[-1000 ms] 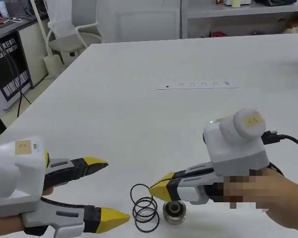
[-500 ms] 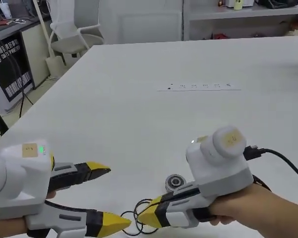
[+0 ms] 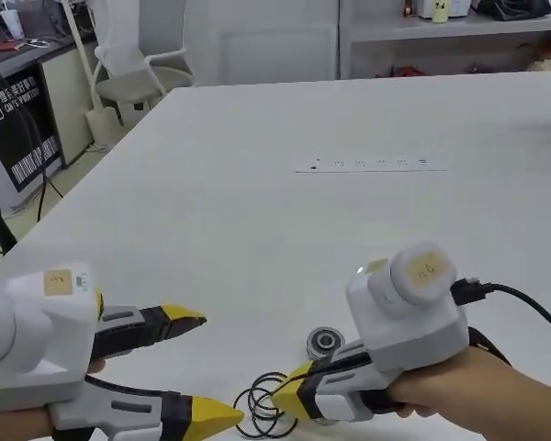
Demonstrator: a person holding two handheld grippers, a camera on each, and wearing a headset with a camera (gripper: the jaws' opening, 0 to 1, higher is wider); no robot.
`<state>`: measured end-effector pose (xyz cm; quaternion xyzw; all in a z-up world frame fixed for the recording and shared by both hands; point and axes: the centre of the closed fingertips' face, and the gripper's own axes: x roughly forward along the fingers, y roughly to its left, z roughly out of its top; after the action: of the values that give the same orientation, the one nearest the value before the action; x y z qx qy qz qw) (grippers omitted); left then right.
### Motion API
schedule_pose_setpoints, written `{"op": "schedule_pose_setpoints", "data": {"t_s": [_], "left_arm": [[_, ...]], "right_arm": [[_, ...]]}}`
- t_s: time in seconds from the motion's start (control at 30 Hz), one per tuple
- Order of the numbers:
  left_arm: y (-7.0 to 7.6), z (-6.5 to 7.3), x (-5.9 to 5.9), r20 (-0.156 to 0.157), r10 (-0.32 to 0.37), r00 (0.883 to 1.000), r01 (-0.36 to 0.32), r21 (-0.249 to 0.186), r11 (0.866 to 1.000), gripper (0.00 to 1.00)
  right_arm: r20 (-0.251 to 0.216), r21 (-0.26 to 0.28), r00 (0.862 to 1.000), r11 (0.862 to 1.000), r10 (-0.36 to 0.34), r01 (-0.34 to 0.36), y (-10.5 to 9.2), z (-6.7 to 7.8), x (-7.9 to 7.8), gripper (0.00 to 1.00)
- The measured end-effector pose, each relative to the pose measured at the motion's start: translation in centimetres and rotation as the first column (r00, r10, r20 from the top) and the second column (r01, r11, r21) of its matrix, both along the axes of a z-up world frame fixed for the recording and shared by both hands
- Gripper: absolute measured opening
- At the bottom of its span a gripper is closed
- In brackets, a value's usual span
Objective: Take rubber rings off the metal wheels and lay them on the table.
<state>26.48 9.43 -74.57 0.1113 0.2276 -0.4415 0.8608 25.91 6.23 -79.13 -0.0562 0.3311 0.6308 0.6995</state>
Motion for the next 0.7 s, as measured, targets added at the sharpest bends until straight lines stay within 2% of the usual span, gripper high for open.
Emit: {"op": "schedule_pose_setpoints", "data": {"t_s": [0.17, 0.47, 0.7], "left_arm": [[0.0, 0.0, 0.0, 0.001, 0.001, 1.0, -0.001, 0.0, 1.0, 0.67], [0.0, 0.0, 0.0, 0.0, 0.002, 1.0, -0.002, -0.001, 1.0, 0.67], [0.0, 0.1, 0.0, 0.002, 0.004, 1.0, -0.004, -0.002, 1.0, 0.67]], "right_arm": [[0.02, -0.008, 1.0, 1.0, -0.01, 0.01, -0.1, -0.1, 0.4, 0.0], [0.032, -0.017, 0.999, 0.999, -0.036, 0.036, -0.6, -0.1, 1.1, 0.0], [0.032, -0.029, 0.999, 0.999, -0.034, 0.035, -0.8, -0.3, 1.1, 0.01]]}}
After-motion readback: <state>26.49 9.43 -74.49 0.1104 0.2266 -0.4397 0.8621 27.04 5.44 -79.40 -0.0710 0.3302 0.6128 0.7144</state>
